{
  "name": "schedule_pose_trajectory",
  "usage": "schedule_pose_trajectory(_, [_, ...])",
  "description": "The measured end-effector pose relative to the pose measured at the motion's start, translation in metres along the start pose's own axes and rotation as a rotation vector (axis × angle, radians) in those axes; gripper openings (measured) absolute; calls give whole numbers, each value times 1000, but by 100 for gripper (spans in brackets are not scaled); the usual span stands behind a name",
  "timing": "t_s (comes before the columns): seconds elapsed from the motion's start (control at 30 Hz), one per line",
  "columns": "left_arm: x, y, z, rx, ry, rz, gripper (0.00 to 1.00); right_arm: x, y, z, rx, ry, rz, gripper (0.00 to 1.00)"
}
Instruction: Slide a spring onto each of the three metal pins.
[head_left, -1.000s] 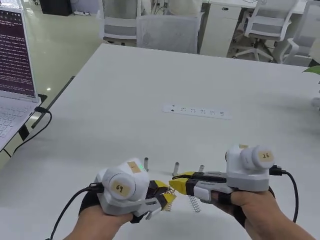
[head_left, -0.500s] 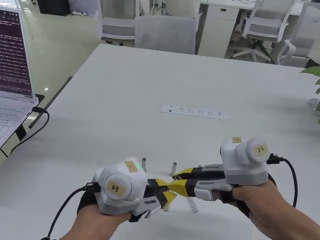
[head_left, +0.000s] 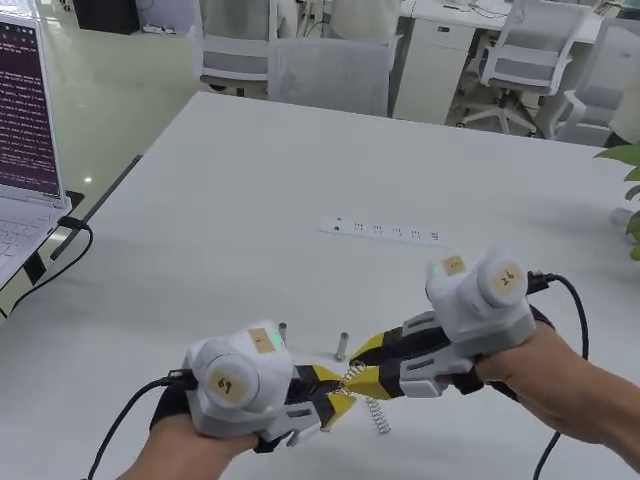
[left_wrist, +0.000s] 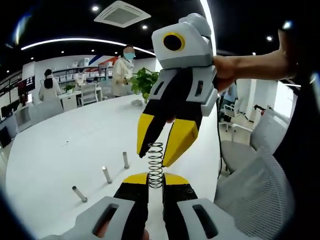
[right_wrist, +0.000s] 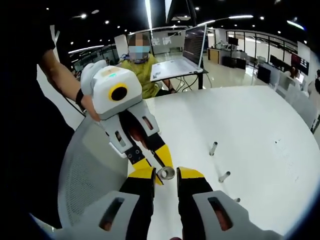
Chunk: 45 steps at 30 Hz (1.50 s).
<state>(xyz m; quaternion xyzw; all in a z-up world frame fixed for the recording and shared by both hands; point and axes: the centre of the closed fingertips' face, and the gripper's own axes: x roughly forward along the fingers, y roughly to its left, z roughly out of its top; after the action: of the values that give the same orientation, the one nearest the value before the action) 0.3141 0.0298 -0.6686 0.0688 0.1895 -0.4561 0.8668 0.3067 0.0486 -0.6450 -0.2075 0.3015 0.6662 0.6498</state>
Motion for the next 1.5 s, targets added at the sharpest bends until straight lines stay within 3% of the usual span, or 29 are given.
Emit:
schedule_pose_trajectory(0.17, [2,-4,1,9,-1,-19,1,1,5,-7,-92,105,44,15])
schedule_pose_trajectory(0.53, [3,-8,3,21,-7,-34,1,-3,7,-11,-171,191,97,13])
schedule_pose_trajectory(1.5, [7,-18,7,72,2,-77,1,-2,15,-22,-274,289,177,9])
